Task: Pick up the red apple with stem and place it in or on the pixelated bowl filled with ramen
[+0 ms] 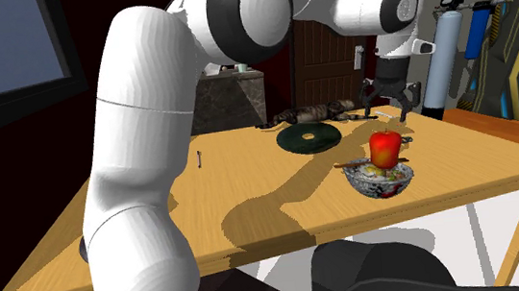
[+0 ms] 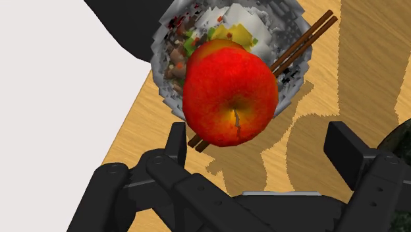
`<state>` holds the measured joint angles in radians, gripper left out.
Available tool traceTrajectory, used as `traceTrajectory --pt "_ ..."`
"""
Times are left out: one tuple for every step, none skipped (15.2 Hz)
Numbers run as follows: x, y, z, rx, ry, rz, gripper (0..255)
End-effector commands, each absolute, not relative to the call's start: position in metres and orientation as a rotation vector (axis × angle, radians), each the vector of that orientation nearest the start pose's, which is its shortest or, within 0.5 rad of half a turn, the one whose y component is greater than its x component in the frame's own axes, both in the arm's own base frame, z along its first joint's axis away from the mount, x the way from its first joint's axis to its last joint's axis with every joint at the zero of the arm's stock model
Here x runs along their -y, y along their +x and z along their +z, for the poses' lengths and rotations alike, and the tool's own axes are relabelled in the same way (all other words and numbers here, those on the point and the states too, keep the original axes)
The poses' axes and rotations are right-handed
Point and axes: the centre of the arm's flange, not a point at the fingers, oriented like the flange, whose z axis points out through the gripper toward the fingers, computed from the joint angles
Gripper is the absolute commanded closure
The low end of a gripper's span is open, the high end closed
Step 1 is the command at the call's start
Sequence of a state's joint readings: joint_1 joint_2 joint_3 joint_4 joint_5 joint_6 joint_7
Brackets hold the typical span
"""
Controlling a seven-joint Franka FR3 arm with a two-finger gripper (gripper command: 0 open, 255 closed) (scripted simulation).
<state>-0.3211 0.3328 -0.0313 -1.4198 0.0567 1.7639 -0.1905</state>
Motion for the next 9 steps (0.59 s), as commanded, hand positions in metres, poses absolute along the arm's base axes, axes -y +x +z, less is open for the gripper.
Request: traceTrajectory --pt "0.223 0.624 0.533 -0.264 -3.089 -0.035 0" --pt "0.224 0.624 0.543 -0.264 -3.089 -0.035 0" --pt "0.224 0.624 0.543 -0.264 -3.089 -0.035 0" --pt "0.224 0.624 0.543 -0.264 -3.089 -0.035 0" --pt "0.224 0.624 0.543 -0.264 -3.089 -0.035 0" --pt "0.224 0.624 0.543 -0.264 -3.089 -0.035 0" --pt "0.224 0.624 0.543 -0.264 -3.089 -0.035 0" --pt "0.224 0.624 0.543 -0.264 -3.089 -0.035 0" --pt "0.224 0.624 0.543 -0.264 -3.089 -0.035 0"
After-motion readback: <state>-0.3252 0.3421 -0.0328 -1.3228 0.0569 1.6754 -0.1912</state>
